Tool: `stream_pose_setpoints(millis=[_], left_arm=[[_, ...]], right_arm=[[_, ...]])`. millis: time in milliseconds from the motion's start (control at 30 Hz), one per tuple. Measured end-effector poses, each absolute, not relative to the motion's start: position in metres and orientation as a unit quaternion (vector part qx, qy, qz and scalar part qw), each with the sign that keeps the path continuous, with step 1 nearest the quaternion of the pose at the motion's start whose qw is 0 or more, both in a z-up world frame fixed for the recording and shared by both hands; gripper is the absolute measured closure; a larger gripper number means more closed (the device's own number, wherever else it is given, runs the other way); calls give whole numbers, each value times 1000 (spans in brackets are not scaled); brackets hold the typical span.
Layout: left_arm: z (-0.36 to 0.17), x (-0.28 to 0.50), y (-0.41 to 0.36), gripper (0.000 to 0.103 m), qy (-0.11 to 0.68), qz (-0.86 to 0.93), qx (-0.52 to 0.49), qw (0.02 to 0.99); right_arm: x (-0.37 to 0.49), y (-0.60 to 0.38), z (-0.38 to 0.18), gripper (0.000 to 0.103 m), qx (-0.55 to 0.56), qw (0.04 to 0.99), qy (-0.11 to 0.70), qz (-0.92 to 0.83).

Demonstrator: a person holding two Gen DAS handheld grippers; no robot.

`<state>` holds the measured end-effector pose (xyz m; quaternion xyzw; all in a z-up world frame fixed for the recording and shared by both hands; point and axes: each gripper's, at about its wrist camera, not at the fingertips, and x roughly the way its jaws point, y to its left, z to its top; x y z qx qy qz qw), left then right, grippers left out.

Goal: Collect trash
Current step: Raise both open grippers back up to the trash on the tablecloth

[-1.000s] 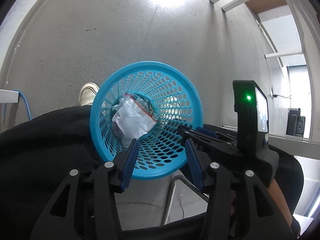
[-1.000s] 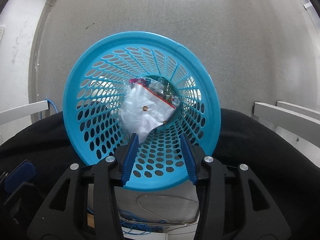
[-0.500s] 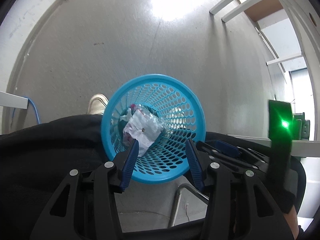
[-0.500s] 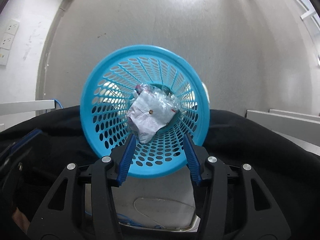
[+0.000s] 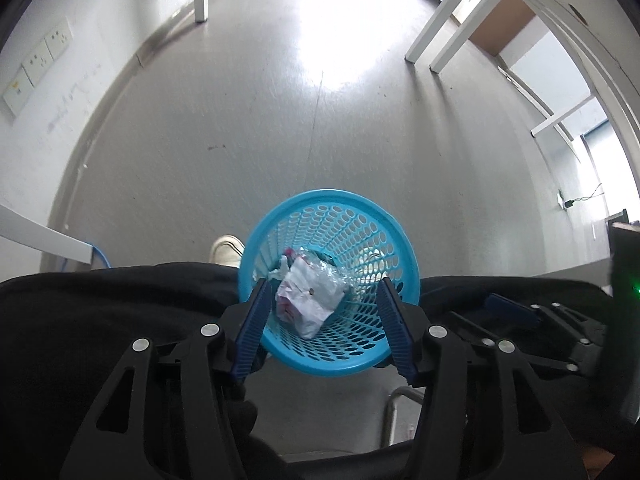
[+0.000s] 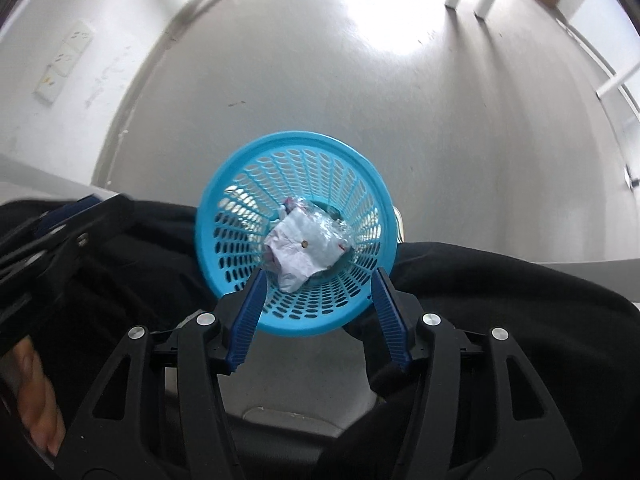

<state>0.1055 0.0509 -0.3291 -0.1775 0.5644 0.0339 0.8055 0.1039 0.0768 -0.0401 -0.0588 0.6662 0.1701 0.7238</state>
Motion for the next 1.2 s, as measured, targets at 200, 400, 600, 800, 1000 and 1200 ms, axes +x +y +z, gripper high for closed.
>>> stream_pose_setpoints(millis=[200,400,600,800,1000,1200], left_arm=[[-300,82,44,40,543,29,-143,827],[-278,60,31,35,536,17,-126,835],[-242,24,20,30,498,-8,-126,858],[-197,-15,4,23,437,0,-80,896],[-145,-54,-1,17,392,1,-72,917],[-104,-79,-3,10,348,-11,-64,935]], right_arm=[[83,57,-1,45,-52,749,631,196],[61,47,36,45,-65,770,596,220],[37,30,74,40,-74,792,561,229],[8,17,113,35,-63,815,520,249],[-13,-7,159,32,-34,852,462,244],[-27,-26,203,26,-4,873,419,248]])
